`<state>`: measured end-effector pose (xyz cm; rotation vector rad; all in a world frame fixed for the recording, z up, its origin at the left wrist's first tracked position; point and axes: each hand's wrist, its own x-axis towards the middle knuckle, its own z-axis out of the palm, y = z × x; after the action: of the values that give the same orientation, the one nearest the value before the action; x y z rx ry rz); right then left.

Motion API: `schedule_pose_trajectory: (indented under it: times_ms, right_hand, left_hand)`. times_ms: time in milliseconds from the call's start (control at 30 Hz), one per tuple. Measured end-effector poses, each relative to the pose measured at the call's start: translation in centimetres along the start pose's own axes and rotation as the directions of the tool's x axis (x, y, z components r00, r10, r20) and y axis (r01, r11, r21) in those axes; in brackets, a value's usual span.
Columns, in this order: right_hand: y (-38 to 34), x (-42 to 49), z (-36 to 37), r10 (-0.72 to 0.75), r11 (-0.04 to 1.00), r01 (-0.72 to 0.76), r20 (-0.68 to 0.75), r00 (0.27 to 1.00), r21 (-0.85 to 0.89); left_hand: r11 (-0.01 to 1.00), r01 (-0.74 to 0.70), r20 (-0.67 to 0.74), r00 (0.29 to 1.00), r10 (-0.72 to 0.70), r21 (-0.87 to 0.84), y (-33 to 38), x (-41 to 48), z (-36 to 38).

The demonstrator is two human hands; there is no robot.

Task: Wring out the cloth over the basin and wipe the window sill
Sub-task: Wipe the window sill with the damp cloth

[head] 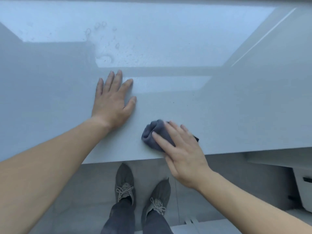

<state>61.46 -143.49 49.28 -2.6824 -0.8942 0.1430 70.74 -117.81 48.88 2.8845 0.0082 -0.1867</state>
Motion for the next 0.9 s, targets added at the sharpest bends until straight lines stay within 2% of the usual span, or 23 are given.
schedule_pose_trajectory:
  times_ms: [100, 133, 200, 300, 367, 400, 467, 533, 567, 600, 667, 733, 767, 833, 900]
  right_hand:
    - [1.9, -0.6, -1.2, -0.184, 0.983, 0.185, 0.094, 0.978, -0.010]
    - [3.1, 0.1, -1.4, -0.203, 0.978, 0.207, 0.107, 0.973, -0.023]
    - [5.8, 2.6, -1.6, -0.099, 0.994, 0.102, 0.062, 0.993, -0.044]
    - [8.1, 6.7, -2.1, 0.211, 0.977, -0.211, -0.066, 0.975, 0.011]
    - [7.3, 7.1, -1.8, 0.279, 0.960, -0.277, -0.085, 0.957, 0.028]
    - [6.6, 6.5, -1.6, 0.233, 0.972, -0.233, -0.077, 0.969, 0.019]
    - [6.2, 4.8, -1.8, 0.033, 0.999, -0.033, 0.008, 0.999, -0.020]
    - [7.8, 4.9, -2.9, -0.144, 0.988, 0.151, 0.146, 0.979, -0.038]
    - [9.2, 6.1, -3.3, -0.173, 0.982, 0.184, 0.174, 0.969, -0.047]
    - [10.6, 7.9, -3.6, -0.151, 0.985, 0.161, 0.158, 0.976, -0.058]
    - [13.1, 12.8, -4.6, 0.034, 0.998, -0.031, 0.057, 0.998, -0.048]
    - [14.4, 17.7, -5.2, 0.245, 0.969, -0.245, -0.015, 0.969, 0.002]
    - [14.3, 19.4, -5.0, 0.307, 0.952, -0.306, -0.042, 0.951, 0.016]
    - [13.0, 20.5, -4.4, 0.297, 0.955, -0.296, -0.049, 0.954, 0.017]
    - [11.8, 19.4, -3.7, 0.135, 0.991, -0.135, 0.000, 0.991, 0.002]
  left_hand:
    - [1.000, 0.012, 0.002, 1.000, -0.012, -0.005, 0.2, -0.1, -0.1]
    - [1.000, 0.016, 0.003, 1.000, -0.016, -0.008, 0.2, -0.1, -0.2]
    - [1.000, 0.022, 0.015, 1.000, -0.022, -0.020, 0.1, 0.0, -0.3]
    - [0.998, 0.017, 0.023, 1.000, -0.016, -0.060, 0.2, 0.0, -0.5]
    - [0.997, 0.028, 0.020, 0.999, -0.026, -0.076, 0.5, 0.1, -0.8]
    - [0.997, 0.039, 0.018, 0.999, -0.038, -0.074, 0.7, 0.2, -1.0]
    - [0.996, 0.060, 0.006, 0.998, -0.059, -0.071, 1.1, 0.7, -1.6]
    - [0.996, 0.063, -0.030, 0.997, -0.065, -0.066, 1.5, 1.3, -2.2]
    - [0.996, 0.063, -0.047, 0.997, -0.066, -0.060, 1.6, 1.9, -2.5]
    - [0.996, 0.060, -0.057, 0.996, -0.064, -0.063, 1.7, 2.7, -2.8]
    - [0.995, 0.045, -0.059, 0.997, -0.050, -0.092, 1.9, 4.8, -3.0]
    - [0.991, 0.033, -0.067, 0.997, -0.042, -0.130, 2.3, 7.5, -3.2]
    - [0.989, 0.027, -0.074, 0.997, -0.038, -0.145, 2.5, 8.9, -3.3]
    - [0.984, 0.025, -0.083, 0.996, -0.040, -0.178, 2.8, 11.6, -3.7]
    - [0.980, 0.008, -0.101, 0.994, -0.029, -0.197, 2.9, 13.9, -3.9]
